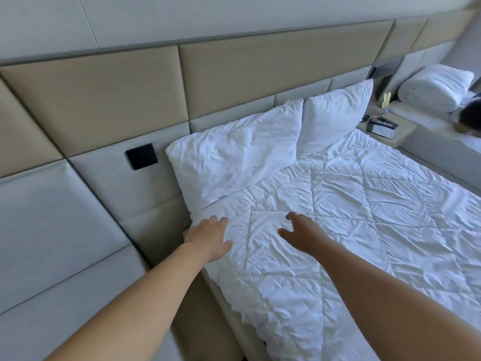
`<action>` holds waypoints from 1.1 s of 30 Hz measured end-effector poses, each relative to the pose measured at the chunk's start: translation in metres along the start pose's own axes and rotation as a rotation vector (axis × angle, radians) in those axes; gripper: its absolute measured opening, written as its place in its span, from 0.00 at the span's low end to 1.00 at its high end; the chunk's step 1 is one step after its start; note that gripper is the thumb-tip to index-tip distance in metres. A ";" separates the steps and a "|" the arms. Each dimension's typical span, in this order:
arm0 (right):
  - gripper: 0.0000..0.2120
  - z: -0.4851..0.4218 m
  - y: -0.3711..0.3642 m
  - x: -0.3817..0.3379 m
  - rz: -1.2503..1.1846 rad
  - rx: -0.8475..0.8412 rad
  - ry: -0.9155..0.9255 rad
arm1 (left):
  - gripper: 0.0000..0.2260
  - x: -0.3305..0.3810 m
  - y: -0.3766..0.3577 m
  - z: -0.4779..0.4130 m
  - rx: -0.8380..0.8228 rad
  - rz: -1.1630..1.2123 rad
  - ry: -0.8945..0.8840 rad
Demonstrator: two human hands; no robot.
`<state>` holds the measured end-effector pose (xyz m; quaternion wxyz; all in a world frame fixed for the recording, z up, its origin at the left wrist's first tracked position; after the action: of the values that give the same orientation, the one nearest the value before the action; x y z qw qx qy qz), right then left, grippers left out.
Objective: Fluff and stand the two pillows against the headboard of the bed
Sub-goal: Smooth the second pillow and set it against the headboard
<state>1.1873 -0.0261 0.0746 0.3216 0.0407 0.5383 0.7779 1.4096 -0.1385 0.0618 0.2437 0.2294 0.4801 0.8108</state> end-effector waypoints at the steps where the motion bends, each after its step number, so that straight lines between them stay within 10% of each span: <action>1: 0.30 0.003 -0.002 0.000 0.010 -0.008 0.000 | 0.30 -0.001 -0.001 0.002 -0.013 0.001 0.006; 33: 0.29 -0.119 -0.001 -0.014 0.002 -0.092 -0.028 | 0.26 -0.020 0.049 -0.147 -0.080 -0.011 -0.096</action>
<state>1.1505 -0.1302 0.0280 0.3297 0.0375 0.4974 0.8015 1.3277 -0.2697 0.0387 0.2800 0.2552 0.4362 0.8162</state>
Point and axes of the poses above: each hand's wrist, its own z-axis away from the middle knuckle, its own y-axis out of the back of the hand, x = y × z, the point moved 4 cm from there along -z, towards the middle knuckle, and after that the axes turned 5 degrees about -x, right-handed, at the moved point
